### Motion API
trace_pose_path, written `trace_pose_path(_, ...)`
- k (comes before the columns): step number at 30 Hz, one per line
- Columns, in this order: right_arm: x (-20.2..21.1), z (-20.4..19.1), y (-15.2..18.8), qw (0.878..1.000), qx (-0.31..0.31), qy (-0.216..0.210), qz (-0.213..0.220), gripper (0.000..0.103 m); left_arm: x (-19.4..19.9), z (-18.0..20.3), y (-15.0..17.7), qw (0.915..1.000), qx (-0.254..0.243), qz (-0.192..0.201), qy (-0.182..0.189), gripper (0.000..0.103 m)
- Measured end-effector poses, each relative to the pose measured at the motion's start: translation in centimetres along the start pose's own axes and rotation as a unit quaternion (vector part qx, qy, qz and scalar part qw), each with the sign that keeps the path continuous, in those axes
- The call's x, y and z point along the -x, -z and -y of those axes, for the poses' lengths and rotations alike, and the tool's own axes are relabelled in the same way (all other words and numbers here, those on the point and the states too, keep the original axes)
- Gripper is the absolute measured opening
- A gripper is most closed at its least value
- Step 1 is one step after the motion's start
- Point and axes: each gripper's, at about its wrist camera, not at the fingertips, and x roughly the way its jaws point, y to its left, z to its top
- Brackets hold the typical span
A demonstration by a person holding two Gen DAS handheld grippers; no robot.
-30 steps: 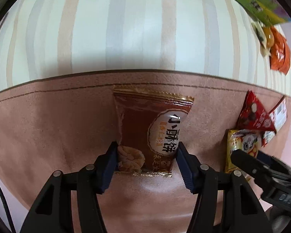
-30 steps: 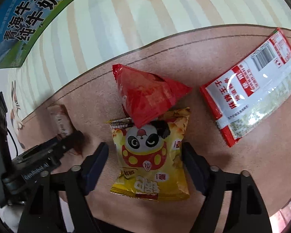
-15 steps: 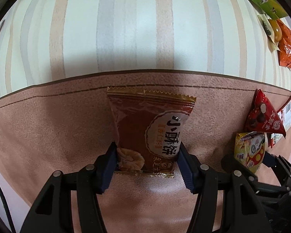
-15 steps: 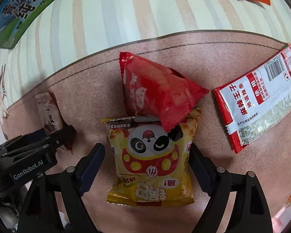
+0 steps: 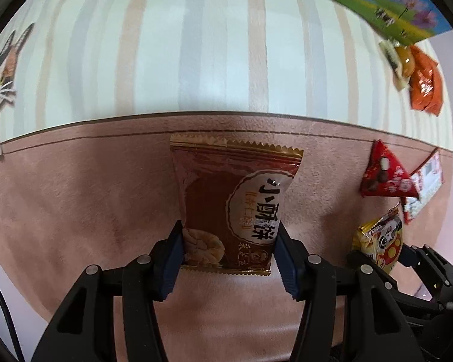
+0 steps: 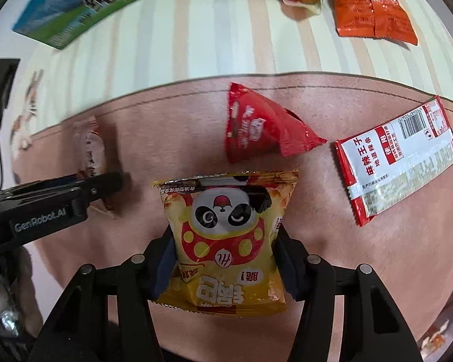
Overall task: Organize snacks
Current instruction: 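Carry both bags into the cardboard box and open both tools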
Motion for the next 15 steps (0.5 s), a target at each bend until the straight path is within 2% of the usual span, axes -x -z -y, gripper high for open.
trace_pose_path(5,4.6,-0.9,-0.9,0.998,0.008,-0.049,0.032,0.06,4.1,0.1,0.0,0.9991,0.005,0.021,0.038,0.052)
trace_pose_path(8,9.1,-1.8,-2.5,0.994,0.009,-0.078,0.071,0.06,8.1,0.8,-0.9,0.9963,0.002,0.048,0.071,0.053)
trace_pose_path(12,15.2,-2.1,-5.5,0.985,0.02,-0.095,0.141,0.06,14.3,2.3,-4.2,0.989,-0.011,0.09,0.117,0.053)
trace_pose_path(15,19.6,-1.1,-9.2,0.976,0.034,-0.086,0.195,0.06,17.9,3.4,-7.9,0.9831,-0.019,0.114,0.142,0.053)
